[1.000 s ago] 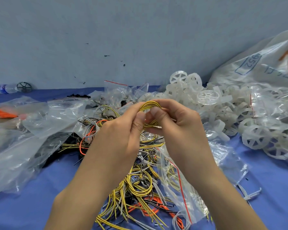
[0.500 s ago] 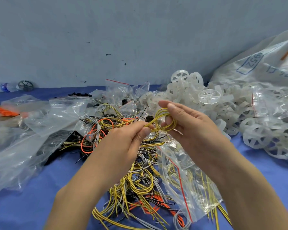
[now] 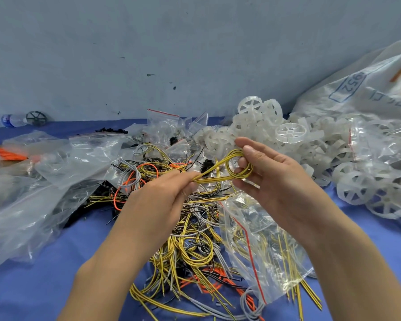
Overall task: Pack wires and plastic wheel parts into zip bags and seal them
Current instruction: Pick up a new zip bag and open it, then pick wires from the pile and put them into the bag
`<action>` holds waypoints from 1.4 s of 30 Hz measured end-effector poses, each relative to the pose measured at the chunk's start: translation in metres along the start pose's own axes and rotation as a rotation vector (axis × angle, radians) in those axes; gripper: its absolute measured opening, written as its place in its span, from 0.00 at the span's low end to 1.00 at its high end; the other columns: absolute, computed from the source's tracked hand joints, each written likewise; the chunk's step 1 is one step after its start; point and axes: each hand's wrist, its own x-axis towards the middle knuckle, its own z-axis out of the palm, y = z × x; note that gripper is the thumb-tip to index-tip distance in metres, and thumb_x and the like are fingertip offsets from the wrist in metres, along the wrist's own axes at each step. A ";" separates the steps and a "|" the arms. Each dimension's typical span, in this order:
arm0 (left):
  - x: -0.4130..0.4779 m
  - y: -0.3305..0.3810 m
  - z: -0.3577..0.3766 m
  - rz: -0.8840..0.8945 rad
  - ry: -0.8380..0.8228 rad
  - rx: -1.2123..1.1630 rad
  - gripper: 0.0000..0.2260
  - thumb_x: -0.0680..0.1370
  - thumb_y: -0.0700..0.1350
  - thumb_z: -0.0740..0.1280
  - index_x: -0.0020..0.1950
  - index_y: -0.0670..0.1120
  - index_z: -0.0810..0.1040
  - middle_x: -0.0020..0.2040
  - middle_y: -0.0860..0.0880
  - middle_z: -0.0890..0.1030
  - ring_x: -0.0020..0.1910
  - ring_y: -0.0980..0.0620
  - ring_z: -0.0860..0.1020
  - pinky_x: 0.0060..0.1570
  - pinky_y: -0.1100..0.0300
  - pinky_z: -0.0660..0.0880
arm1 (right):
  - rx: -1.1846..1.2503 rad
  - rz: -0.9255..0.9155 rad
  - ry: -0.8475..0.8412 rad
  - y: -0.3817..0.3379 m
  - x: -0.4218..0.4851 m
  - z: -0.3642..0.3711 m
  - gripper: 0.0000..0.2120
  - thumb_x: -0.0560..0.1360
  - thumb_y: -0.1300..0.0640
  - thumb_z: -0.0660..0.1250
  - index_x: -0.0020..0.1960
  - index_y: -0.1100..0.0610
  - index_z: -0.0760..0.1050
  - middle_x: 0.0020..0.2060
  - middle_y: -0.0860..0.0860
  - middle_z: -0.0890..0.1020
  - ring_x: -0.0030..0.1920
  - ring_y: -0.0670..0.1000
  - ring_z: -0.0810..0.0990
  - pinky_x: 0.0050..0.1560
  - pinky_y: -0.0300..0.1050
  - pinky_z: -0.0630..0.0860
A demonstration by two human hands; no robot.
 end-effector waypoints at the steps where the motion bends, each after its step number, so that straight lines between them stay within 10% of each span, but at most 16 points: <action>1: -0.002 0.000 -0.001 -0.014 0.005 0.023 0.13 0.81 0.52 0.58 0.62 0.54 0.78 0.51 0.59 0.79 0.50 0.53 0.78 0.46 0.50 0.76 | -0.053 0.001 0.004 0.000 -0.001 0.000 0.09 0.80 0.55 0.65 0.56 0.50 0.83 0.40 0.49 0.82 0.43 0.47 0.82 0.50 0.45 0.80; 9: -0.023 -0.014 -0.024 -0.273 -0.319 0.162 0.12 0.82 0.53 0.54 0.41 0.54 0.70 0.36 0.55 0.78 0.39 0.55 0.77 0.44 0.51 0.75 | -1.165 0.018 0.100 0.014 -0.025 -0.010 0.21 0.73 0.33 0.62 0.63 0.38 0.70 0.54 0.42 0.73 0.48 0.38 0.76 0.41 0.38 0.72; 13: -0.029 -0.006 -0.027 -0.260 -0.456 0.086 0.15 0.82 0.51 0.57 0.35 0.55 0.70 0.32 0.66 0.76 0.33 0.64 0.73 0.33 0.64 0.65 | -1.440 0.021 0.121 0.026 -0.040 -0.007 0.17 0.78 0.42 0.63 0.66 0.42 0.69 0.53 0.44 0.71 0.50 0.46 0.76 0.52 0.48 0.76; 21: -0.029 0.007 -0.018 -0.295 -0.581 0.029 0.16 0.82 0.52 0.57 0.35 0.53 0.73 0.31 0.51 0.72 0.30 0.55 0.69 0.36 0.54 0.70 | -1.593 0.097 0.034 0.036 -0.050 0.001 0.21 0.78 0.41 0.61 0.70 0.42 0.64 0.62 0.44 0.70 0.58 0.50 0.77 0.53 0.48 0.75; 27: -0.025 0.012 -0.013 -0.344 -0.616 -0.121 0.16 0.81 0.53 0.58 0.36 0.51 0.72 0.28 0.53 0.65 0.27 0.54 0.65 0.36 0.47 0.75 | -1.475 -0.119 0.265 0.043 -0.040 0.010 0.09 0.81 0.51 0.58 0.51 0.51 0.75 0.47 0.47 0.77 0.48 0.51 0.77 0.47 0.48 0.73; 42: 0.003 0.042 0.047 -0.514 -0.462 -1.060 0.20 0.80 0.35 0.58 0.37 0.50 0.83 0.32 0.52 0.79 0.31 0.59 0.75 0.30 0.68 0.71 | -1.235 -0.293 0.234 0.039 -0.038 0.035 0.07 0.77 0.50 0.65 0.49 0.49 0.80 0.37 0.44 0.75 0.44 0.49 0.76 0.40 0.43 0.63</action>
